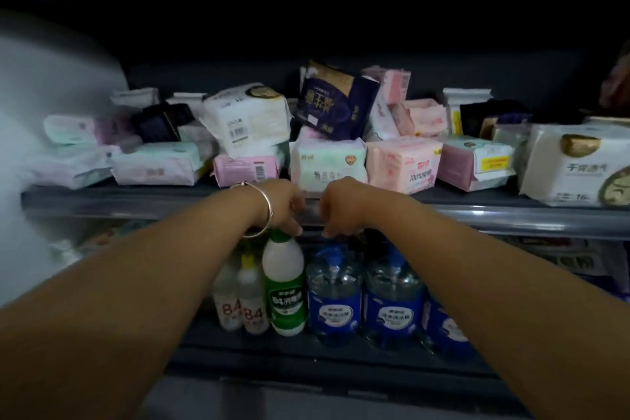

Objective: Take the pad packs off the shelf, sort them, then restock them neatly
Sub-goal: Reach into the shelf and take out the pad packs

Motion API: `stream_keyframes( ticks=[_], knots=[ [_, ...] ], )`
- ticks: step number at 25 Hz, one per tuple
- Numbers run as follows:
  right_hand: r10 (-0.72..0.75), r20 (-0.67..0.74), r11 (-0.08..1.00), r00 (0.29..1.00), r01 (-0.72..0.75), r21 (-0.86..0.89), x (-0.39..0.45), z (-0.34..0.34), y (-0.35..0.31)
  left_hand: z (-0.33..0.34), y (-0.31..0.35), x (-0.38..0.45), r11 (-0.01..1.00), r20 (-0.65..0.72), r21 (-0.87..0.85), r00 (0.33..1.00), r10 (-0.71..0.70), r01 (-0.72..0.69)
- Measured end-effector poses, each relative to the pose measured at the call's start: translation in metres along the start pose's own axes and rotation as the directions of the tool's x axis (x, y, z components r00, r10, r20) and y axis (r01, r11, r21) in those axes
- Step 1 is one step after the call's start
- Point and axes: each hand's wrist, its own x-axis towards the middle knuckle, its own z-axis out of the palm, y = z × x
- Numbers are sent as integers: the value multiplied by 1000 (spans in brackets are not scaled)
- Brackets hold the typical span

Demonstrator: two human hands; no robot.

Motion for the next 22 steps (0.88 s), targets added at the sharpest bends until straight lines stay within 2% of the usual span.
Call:
stream_keyframes(
  ticks=[2, 8, 12, 15, 17, 19, 22],
  knots=[
    [12, -67, 1000, 998, -12, 1, 7, -15, -17, -20, -19, -1, 1000, -57, 23, 998, 5, -3],
    [42, -299, 997, 953, -22, 70, 51, -57, -62, -75, -76, 5, 996, -258, -82, 965, -35, 14],
    [75, -450, 996, 890, -46, 77, 84, -67, -73, -91, -104, 18, 987, -423, -158, 905, -37, -33],
    [164, -534, 985, 829, -167, 42, 111, -75, -81, -97, -122, 30, 950, -524, -289, 850, -55, -117],
    [259, -532, 965, 806, -233, 116, 126, -81, -83, -98, -132, 37, 929, -567, -348, 817, -105, -123],
    [333, -493, 940, 803, -242, 241, 136, -84, -84, -97, -141, 49, 909, -595, -413, 773, -220, -59],
    [395, -409, 885, 823, -221, 411, 144, -84, -87, -90, -146, 65, 840, -483, -527, 766, -424, 132]
  ],
)
